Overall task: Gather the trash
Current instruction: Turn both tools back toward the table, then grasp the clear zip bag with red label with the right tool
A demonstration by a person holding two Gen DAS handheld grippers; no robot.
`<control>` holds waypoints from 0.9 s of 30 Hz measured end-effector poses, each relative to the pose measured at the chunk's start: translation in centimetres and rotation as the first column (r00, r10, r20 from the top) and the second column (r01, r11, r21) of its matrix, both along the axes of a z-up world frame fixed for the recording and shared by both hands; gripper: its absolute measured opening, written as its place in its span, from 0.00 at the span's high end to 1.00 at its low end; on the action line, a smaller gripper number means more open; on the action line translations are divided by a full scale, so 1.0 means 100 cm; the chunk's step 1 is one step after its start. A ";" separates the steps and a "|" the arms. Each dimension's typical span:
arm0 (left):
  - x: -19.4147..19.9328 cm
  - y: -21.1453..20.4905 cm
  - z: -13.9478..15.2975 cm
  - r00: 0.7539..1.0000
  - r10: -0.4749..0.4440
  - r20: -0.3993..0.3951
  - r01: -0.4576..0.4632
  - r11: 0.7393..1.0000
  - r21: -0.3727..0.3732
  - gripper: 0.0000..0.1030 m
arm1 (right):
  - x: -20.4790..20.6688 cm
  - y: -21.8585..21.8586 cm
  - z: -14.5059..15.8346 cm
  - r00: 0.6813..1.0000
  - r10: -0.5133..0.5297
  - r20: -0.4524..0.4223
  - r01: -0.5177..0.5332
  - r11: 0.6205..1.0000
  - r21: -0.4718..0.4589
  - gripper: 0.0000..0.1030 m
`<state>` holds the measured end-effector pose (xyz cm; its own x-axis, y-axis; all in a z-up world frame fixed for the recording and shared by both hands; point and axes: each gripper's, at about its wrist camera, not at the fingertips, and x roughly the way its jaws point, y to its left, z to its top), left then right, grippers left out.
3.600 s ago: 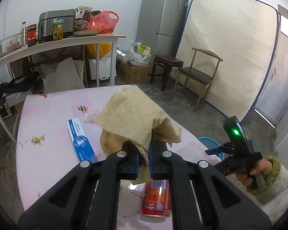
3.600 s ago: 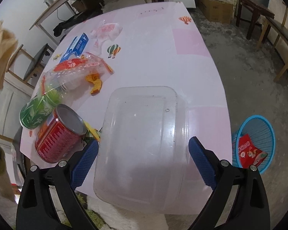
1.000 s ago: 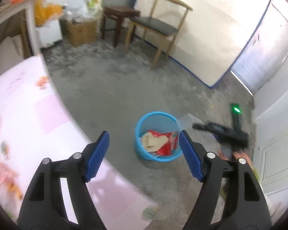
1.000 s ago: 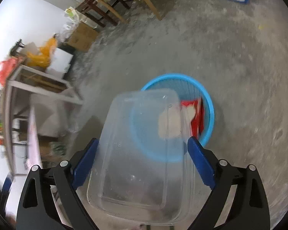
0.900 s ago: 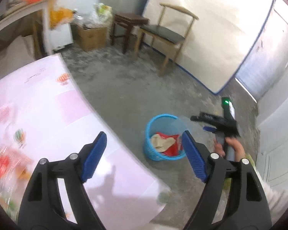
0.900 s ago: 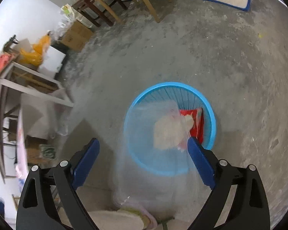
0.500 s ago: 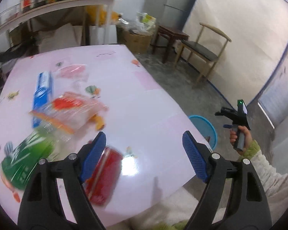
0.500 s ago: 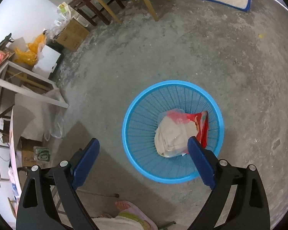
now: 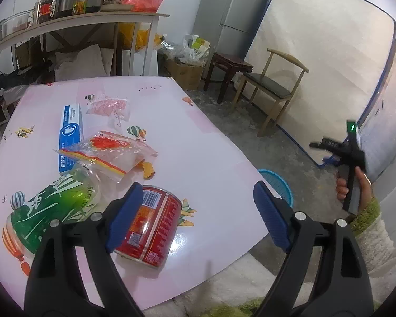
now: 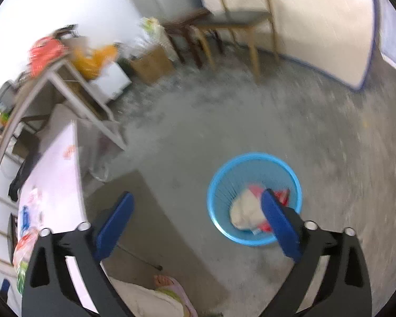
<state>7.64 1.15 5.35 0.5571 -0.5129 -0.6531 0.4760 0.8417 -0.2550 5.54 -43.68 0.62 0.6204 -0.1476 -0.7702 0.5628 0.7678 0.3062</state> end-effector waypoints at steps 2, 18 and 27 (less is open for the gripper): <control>-0.003 0.006 0.001 1.000 0.002 0.010 -0.002 1.000 -0.002 0.20 | 0.004 0.029 0.023 0.998 0.049 0.027 -0.047 0.996 -0.073 0.06; -0.012 0.098 -0.009 0.980 0.185 0.072 -0.180 0.981 -0.070 0.19 | 0.101 0.224 0.043 0.787 0.583 0.203 -0.615 0.715 0.332 0.06; 0.014 0.130 -0.018 0.968 0.245 0.054 -0.238 0.965 -0.113 0.19 | 0.172 0.285 -0.046 0.793 0.593 0.139 -0.462 0.436 0.772 0.18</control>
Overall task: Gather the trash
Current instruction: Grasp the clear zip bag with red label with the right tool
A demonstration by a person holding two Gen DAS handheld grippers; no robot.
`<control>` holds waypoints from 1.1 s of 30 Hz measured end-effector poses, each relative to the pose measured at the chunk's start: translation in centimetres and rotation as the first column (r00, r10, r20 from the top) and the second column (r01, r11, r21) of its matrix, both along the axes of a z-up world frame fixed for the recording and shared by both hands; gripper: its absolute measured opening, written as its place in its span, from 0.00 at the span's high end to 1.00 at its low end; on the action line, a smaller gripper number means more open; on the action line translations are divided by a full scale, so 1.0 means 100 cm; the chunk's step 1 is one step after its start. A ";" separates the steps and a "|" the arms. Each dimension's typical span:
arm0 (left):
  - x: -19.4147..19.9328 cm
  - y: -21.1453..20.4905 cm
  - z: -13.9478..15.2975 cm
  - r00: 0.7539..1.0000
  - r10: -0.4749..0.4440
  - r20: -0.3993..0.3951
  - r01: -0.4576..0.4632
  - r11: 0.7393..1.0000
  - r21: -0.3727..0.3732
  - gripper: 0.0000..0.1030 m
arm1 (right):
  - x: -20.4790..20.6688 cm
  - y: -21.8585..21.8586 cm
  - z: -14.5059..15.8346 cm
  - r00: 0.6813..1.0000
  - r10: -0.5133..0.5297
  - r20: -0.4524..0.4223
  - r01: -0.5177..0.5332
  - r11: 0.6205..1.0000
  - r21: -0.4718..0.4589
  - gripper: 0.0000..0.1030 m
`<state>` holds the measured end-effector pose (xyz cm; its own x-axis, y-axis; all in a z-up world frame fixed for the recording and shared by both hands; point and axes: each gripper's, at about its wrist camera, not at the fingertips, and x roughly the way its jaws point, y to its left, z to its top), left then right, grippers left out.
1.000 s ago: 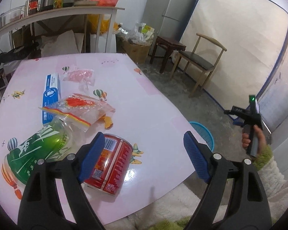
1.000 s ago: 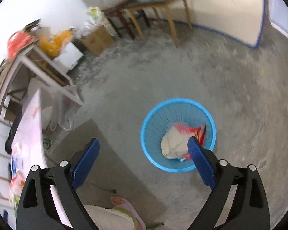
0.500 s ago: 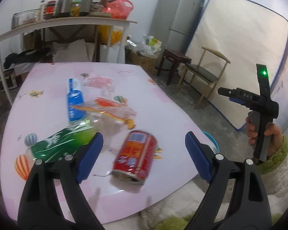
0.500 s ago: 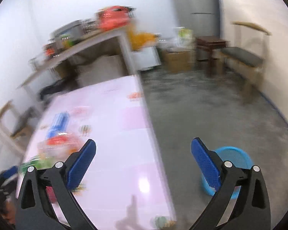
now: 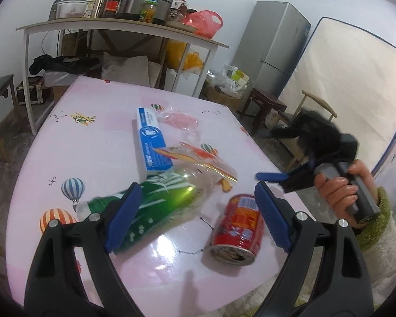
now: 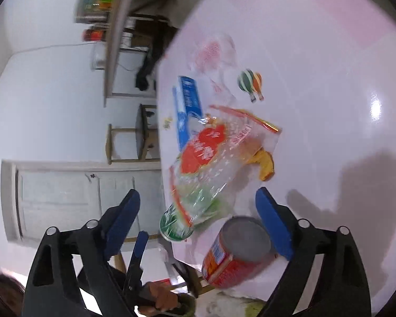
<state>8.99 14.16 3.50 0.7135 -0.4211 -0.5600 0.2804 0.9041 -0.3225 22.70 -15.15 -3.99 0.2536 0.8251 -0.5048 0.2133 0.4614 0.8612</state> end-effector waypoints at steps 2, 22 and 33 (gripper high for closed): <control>0.005 0.002 -0.003 1.000 -0.014 -0.010 0.014 1.000 0.001 0.19 | 0.005 0.010 -0.014 0.998 0.001 -0.061 0.000 1.000 0.015 0.23; 0.030 0.000 -0.030 0.997 -0.052 -0.065 0.056 0.996 0.064 0.37 | 0.008 0.019 -0.059 0.980 -0.103 -0.169 0.139 0.966 0.219 0.76; 0.033 -0.003 -0.033 0.996 -0.039 -0.080 0.048 0.992 0.119 0.39 | -0.014 0.002 -0.050 0.982 -0.142 -0.124 0.172 0.941 0.290 0.92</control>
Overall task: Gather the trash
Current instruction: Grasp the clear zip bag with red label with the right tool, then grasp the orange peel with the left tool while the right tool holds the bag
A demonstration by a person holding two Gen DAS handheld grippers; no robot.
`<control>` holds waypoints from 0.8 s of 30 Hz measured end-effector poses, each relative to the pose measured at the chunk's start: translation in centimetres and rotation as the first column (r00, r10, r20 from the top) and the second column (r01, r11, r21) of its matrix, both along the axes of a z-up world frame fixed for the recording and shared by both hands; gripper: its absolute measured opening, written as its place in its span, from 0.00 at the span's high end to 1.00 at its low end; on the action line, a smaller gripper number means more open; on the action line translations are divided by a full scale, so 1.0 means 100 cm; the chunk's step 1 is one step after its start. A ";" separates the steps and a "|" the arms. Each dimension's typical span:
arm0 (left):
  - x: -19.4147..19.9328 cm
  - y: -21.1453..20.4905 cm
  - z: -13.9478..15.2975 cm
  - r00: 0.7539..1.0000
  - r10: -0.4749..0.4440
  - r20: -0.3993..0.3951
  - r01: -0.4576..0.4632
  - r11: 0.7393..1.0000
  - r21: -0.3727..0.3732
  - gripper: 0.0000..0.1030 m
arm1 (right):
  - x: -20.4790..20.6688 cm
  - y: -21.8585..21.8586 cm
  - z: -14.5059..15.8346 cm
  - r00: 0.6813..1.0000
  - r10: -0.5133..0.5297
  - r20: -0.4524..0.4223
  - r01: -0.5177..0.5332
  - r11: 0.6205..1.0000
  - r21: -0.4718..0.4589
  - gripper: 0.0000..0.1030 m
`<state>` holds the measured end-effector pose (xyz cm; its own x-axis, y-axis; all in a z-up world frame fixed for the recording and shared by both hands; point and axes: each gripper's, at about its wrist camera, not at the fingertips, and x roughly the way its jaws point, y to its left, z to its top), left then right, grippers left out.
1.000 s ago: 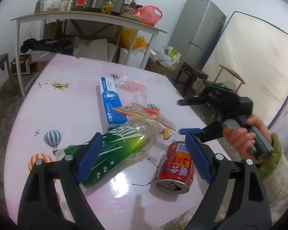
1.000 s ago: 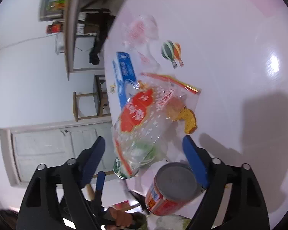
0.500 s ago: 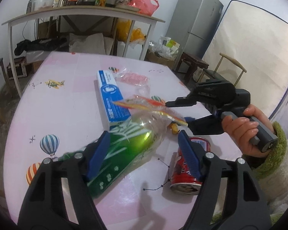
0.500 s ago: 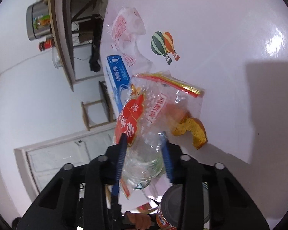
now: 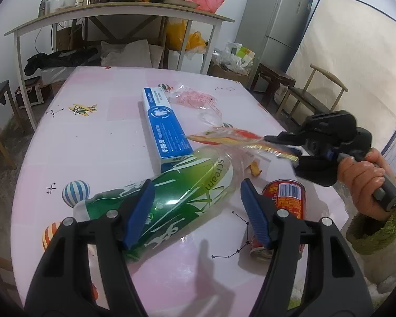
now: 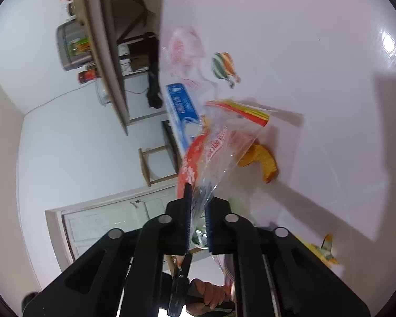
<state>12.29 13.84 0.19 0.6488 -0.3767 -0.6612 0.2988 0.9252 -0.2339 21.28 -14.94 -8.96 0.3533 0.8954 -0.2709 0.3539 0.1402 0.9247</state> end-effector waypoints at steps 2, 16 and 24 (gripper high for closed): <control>-0.001 -0.002 0.001 1.000 0.000 -0.001 0.000 1.000 0.007 0.39 | -0.003 -0.005 0.009 0.999 -0.005 0.034 0.004 1.000 0.007 0.94; 0.018 -0.041 0.026 0.993 -0.113 0.030 0.112 0.993 0.029 0.39 | -0.047 -0.112 0.052 0.955 -0.227 0.190 0.227 0.974 0.021 0.95; 0.068 -0.108 0.028 0.951 -0.302 -0.064 0.309 0.932 0.189 0.39 | -0.068 -0.147 0.029 0.941 -0.306 0.146 0.303 0.952 0.042 0.95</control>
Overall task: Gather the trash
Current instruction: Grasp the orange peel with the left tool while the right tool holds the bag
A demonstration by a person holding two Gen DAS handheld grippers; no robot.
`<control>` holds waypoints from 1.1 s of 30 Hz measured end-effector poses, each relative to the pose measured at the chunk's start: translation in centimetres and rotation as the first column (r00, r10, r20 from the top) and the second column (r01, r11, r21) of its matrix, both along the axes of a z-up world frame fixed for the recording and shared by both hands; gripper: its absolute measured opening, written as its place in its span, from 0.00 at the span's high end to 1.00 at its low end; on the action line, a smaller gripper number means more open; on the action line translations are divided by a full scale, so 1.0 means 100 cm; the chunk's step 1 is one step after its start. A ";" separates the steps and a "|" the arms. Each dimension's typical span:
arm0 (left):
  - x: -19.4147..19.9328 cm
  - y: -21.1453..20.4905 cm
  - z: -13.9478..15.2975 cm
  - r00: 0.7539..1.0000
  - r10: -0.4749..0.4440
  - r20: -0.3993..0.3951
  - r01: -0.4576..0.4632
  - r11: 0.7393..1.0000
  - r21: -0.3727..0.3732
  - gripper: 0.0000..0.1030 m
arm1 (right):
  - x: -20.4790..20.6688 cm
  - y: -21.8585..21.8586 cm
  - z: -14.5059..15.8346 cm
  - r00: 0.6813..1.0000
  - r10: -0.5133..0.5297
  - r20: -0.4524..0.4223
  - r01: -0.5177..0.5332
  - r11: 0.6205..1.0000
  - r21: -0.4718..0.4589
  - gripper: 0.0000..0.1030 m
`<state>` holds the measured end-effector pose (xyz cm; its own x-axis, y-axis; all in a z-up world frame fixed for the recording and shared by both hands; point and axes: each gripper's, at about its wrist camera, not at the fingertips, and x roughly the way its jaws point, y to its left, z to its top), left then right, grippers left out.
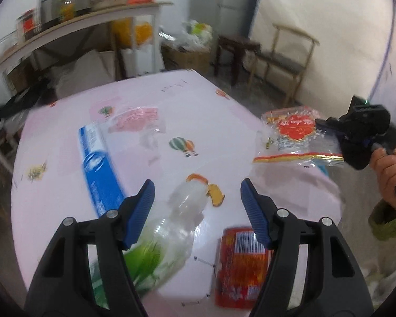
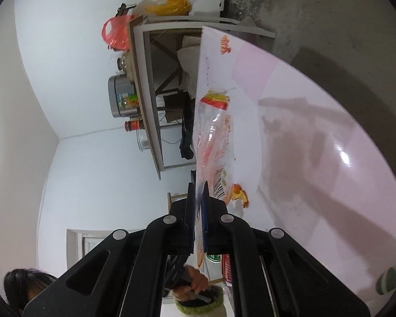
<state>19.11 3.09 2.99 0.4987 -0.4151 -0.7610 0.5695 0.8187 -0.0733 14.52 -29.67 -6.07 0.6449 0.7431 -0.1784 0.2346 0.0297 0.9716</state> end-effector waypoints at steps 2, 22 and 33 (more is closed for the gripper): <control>0.016 -0.012 -0.002 0.997 -0.057 -0.057 0.058 0.998 0.017 0.39 | 0.000 -0.001 -0.002 1.000 -0.007 0.001 0.007 1.000 0.003 0.95; 0.101 -0.080 -0.085 0.908 -0.096 -0.407 0.238 0.919 0.313 0.76 | -0.018 -0.030 -0.017 0.999 -0.036 0.039 0.034 0.998 0.055 0.95; 0.086 -0.084 -0.048 0.945 -0.132 -0.299 0.219 0.935 0.279 0.92 | -0.025 -0.032 -0.013 0.998 -0.050 0.050 0.047 0.997 0.059 0.95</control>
